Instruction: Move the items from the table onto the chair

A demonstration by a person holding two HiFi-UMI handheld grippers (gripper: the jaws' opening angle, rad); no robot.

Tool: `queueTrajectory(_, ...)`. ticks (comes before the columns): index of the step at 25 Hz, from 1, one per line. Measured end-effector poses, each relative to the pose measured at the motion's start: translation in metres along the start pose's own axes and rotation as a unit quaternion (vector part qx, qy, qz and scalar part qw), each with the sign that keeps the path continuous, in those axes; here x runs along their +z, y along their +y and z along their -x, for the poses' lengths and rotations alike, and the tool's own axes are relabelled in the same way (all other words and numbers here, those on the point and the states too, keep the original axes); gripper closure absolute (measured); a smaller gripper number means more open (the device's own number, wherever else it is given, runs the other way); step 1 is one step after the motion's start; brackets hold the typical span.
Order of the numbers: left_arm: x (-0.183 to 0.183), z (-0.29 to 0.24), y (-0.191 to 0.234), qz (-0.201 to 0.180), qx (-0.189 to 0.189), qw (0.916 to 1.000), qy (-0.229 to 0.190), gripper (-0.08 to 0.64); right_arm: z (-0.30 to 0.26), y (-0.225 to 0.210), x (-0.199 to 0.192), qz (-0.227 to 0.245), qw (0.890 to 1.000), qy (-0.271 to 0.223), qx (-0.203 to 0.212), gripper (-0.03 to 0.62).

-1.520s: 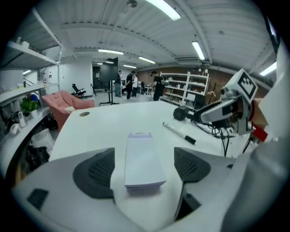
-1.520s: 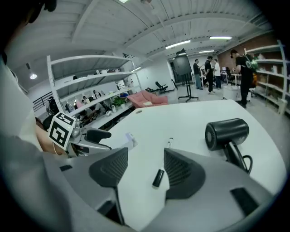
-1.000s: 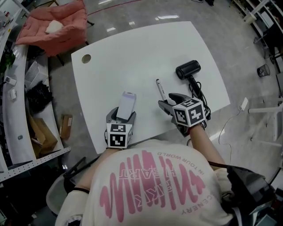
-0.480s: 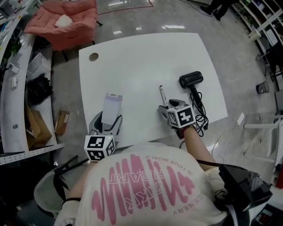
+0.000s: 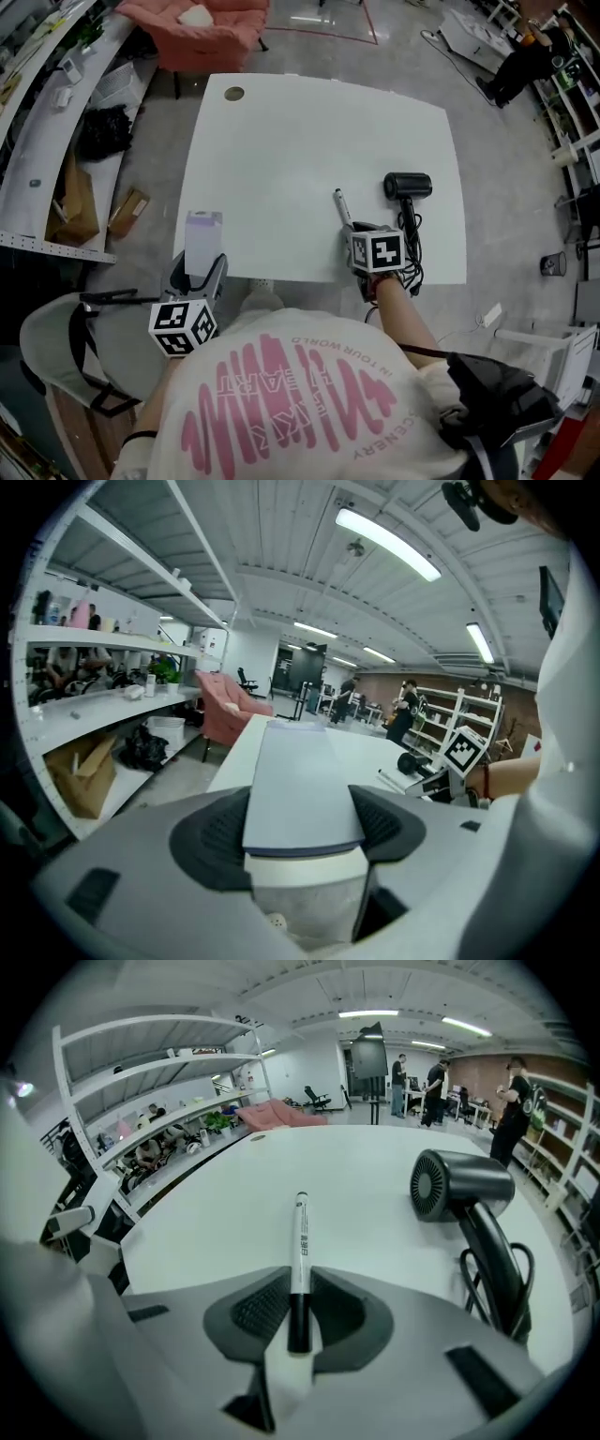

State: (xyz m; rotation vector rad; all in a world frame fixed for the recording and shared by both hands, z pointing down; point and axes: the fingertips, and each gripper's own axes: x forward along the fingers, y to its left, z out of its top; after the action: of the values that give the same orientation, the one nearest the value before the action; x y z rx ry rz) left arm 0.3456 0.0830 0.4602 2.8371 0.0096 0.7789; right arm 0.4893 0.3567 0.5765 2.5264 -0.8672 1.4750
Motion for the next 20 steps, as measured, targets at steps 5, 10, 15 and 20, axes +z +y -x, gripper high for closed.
queueTrajectory(5,-0.044,0.045,-0.017,0.033,0.054,0.9978,-0.021,0.241,0.024,0.013,-0.007,0.053,0.997,-0.021,0.045,0.517)
queueTrajectory(10,-0.064,0.105,-0.049,0.082,0.093,0.99,-0.067,0.241,0.061,0.047,-0.011,0.087,0.986,-0.067,0.128,0.517)
queueTrajectory(15,-0.102,0.182,-0.042,0.162,0.176,0.9648,-0.11,0.244,0.09,0.131,0.017,0.155,0.946,-0.121,0.256,0.517)
queueTrajectory(20,-0.132,0.247,-0.012,0.199,0.268,0.9348,-0.123,0.244,0.126,0.234,0.026,0.234,0.877,-0.161,0.387,0.517)
